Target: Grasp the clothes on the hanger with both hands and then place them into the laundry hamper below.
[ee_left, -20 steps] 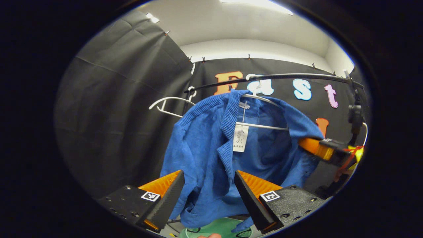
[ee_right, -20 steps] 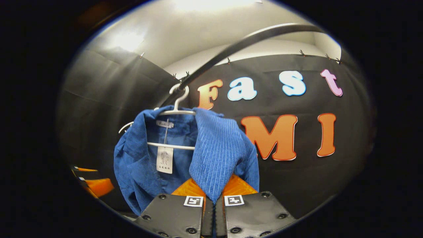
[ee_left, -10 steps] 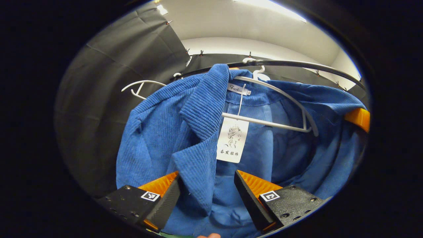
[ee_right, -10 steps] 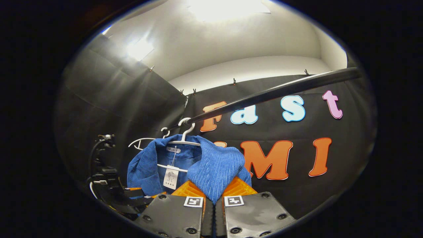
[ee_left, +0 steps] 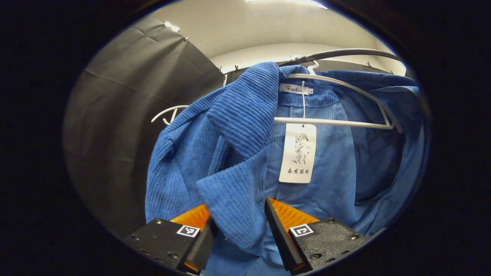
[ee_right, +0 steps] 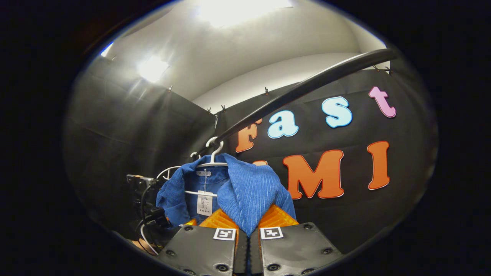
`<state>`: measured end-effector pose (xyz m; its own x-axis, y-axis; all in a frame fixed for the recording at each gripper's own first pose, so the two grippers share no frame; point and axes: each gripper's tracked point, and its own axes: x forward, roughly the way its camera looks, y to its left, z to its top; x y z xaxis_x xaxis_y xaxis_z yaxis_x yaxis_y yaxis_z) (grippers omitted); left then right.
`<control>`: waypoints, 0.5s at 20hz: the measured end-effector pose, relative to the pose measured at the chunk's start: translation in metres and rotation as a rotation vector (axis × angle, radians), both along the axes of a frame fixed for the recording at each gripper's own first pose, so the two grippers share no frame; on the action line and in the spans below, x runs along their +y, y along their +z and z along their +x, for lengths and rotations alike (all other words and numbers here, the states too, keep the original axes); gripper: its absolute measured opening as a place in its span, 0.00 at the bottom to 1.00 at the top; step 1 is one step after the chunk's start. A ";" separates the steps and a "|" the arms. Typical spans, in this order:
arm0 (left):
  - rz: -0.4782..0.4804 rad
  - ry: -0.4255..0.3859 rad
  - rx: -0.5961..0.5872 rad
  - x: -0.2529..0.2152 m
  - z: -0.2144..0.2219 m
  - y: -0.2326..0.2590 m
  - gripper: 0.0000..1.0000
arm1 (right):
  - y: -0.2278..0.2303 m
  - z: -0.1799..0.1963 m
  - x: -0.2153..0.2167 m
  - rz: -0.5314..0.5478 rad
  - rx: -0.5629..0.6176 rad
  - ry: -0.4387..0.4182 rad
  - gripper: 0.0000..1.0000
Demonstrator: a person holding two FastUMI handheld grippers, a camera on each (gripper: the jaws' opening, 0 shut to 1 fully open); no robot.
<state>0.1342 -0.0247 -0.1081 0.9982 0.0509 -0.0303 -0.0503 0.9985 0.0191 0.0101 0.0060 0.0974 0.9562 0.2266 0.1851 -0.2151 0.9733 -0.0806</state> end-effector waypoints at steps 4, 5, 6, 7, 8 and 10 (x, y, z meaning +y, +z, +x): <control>0.150 0.244 -0.037 0.071 -0.020 0.003 0.72 | -0.004 -0.001 0.006 -0.002 0.002 0.027 0.10; 0.168 0.234 -0.026 0.074 -0.016 0.004 0.72 | -0.004 0.000 0.006 -0.004 0.000 0.029 0.10; 0.170 0.201 -0.011 0.068 -0.010 0.002 0.72 | -0.004 0.000 0.006 -0.004 -0.001 0.034 0.10; 0.169 0.151 0.002 0.059 -0.005 0.003 0.56 | -0.007 0.003 0.005 -0.004 0.002 0.035 0.05; 0.179 0.129 0.013 0.060 -0.005 0.008 0.40 | -0.008 0.003 0.003 -0.001 0.005 0.032 0.10; 0.195 0.109 0.029 0.066 -0.015 0.015 0.08 | -0.012 0.002 -0.002 0.016 0.009 0.022 0.10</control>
<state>0.1194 0.0416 -0.0927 0.9853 0.1666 -0.0376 -0.1549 0.9644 0.2144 0.0118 0.0038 0.0858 0.9528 0.2447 0.1799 -0.2371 0.9694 -0.0630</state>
